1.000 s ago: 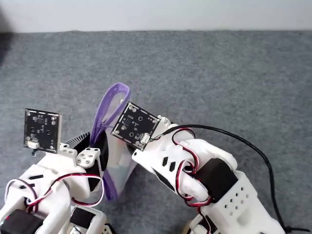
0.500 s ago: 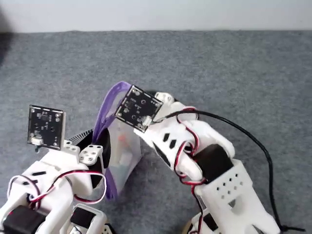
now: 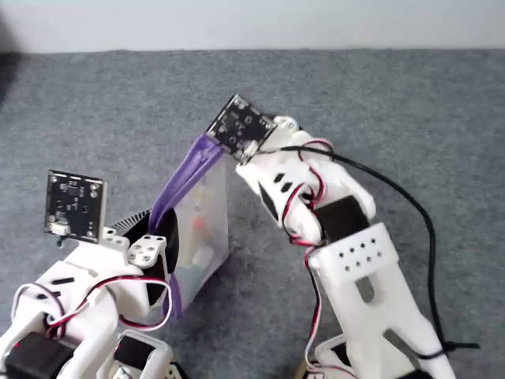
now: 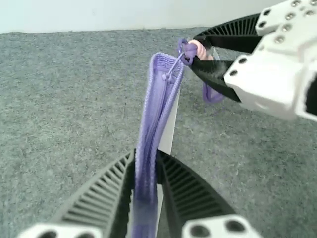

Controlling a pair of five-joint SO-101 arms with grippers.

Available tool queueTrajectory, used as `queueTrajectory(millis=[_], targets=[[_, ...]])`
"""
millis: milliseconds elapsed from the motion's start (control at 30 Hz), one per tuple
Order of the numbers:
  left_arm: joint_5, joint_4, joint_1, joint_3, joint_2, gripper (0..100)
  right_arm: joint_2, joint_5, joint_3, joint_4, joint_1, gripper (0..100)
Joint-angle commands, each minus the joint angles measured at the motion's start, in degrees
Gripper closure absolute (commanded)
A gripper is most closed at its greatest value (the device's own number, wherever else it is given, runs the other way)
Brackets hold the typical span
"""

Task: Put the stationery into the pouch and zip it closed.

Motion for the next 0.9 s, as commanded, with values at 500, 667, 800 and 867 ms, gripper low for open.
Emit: queueTrajectory(millis=[500,667,800,867], targets=[[-0.44,1.41,0.09,-0.22,-0.79,99,11.38,2.02,-0.53,-7.69,14.73,99.1],[-0.53,0.62,0.0,-0.13,-0.79,97,11.82,1.85,-0.35,-7.69,15.16,99.1],[0.0,0.35,-0.44,-0.22,-0.79,83,12.18,1.76,-0.26,-7.96,17.1,99.1],[2.37,0.26,-0.44,-0.22,-0.79,74,12.7,1.76,-0.18,-7.87,18.68,99.1]])
